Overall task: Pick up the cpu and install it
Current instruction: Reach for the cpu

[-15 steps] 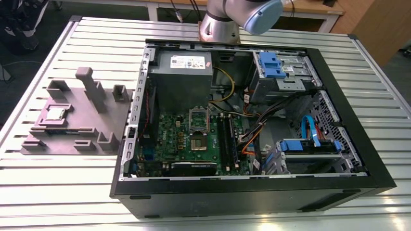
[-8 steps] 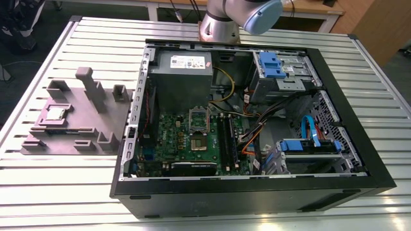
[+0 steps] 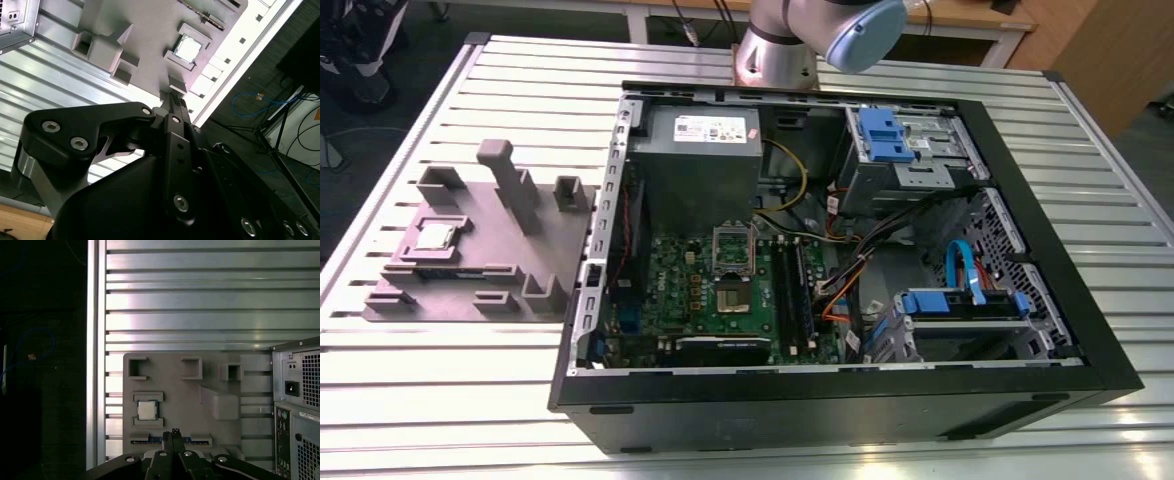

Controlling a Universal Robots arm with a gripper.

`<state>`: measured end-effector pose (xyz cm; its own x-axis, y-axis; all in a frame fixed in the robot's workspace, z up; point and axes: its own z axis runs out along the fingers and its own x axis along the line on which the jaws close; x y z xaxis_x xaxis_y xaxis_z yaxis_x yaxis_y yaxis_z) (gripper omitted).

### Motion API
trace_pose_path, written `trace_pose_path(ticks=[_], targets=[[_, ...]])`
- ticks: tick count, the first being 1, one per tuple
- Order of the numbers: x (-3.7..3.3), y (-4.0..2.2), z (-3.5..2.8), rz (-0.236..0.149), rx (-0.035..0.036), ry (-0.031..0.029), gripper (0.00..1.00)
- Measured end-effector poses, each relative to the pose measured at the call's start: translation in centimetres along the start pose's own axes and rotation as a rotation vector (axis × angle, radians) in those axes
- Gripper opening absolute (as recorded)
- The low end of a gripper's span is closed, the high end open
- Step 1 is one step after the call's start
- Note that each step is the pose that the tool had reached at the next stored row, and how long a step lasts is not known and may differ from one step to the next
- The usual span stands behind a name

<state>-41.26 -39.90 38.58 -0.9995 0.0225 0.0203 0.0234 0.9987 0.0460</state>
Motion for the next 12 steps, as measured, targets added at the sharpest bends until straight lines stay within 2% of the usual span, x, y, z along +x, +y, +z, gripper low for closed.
trace_pose_path(ticks=[12], targets=[[0.66, -0.02, 0.04, 0.0, 0.0, -0.0001, 0.11]])
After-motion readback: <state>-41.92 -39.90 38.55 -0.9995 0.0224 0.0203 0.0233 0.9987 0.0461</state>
